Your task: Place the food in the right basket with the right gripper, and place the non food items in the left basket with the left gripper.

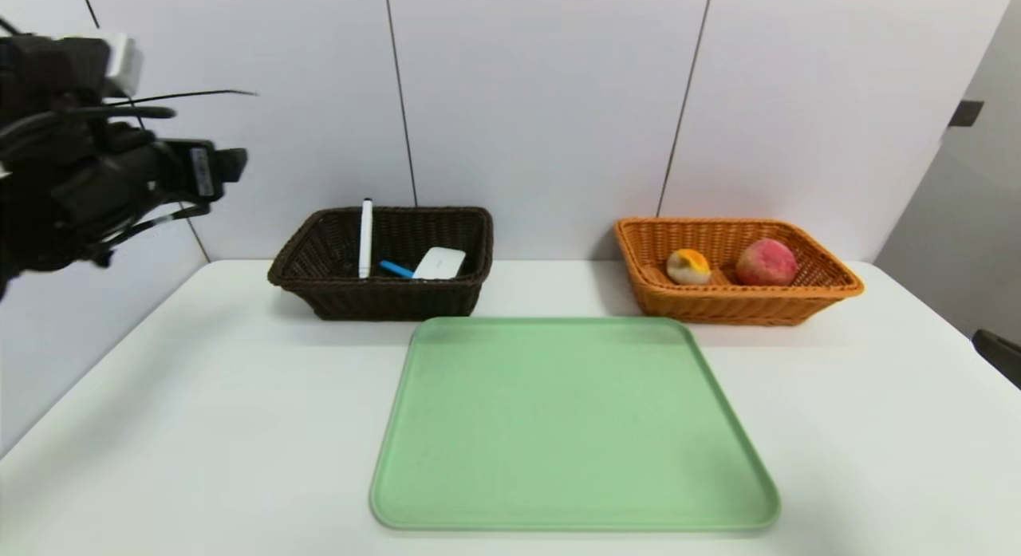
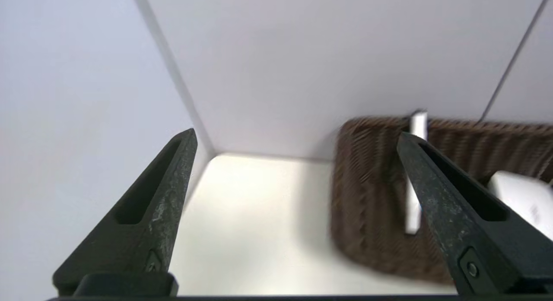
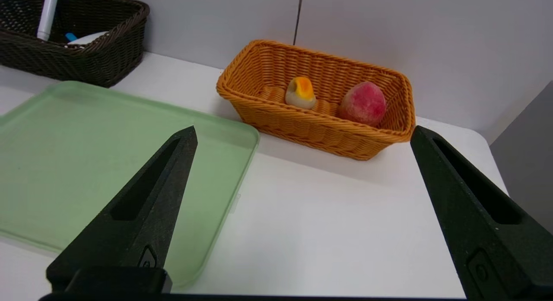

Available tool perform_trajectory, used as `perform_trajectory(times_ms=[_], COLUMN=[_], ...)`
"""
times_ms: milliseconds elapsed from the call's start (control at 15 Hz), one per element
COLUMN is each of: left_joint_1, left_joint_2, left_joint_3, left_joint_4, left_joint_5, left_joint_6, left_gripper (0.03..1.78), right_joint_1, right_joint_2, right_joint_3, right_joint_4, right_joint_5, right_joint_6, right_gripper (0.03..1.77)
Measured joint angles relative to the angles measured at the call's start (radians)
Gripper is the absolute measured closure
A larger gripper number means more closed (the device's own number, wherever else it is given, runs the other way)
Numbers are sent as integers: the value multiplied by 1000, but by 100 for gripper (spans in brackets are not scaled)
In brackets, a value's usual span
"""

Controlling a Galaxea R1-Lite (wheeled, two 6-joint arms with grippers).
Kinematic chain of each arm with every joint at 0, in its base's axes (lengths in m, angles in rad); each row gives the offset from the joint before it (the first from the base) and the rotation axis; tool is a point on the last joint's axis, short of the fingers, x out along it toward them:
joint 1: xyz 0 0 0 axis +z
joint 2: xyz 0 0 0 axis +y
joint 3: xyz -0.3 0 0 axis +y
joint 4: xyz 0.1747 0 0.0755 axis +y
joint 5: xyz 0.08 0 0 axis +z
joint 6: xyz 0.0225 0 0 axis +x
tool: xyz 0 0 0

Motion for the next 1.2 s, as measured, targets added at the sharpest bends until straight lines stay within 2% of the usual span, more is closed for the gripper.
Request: perform_trajectory(times_ms=[267,467,667,867,1000,1133,1200], left_joint_1=[101,132,140,143,143,143,143], left_joint_2=[-391,-638,-847,-1034,-1128,-1175,-1187], left_joint_3=[371,580,679,743,776,799,816], left_joint_4=[17,49,174,304,373,364,352], left_joint_5=[-4,-101,-186,-259,-275,-277,-276], left_joint_6=[12,4,-8,-28,-40,-64,-65], left_gripper=[14,14,13,12,12,12,12], right_joint_1=[0,0,0,4,8,11,12], right_joint_2=[-155,-293,-426,-541,-603,-676,-702], right_joint_3=[-29,-33,-37,-34,-20,12,32], right_joint_4=[204,355,491,574,594,599,591], right_joint_5=[0,2,2,1,1,-1,-20], right_joint_6=[32,36,36,37,36,31,29], right_gripper=[9,9,9,9,9,9,9])
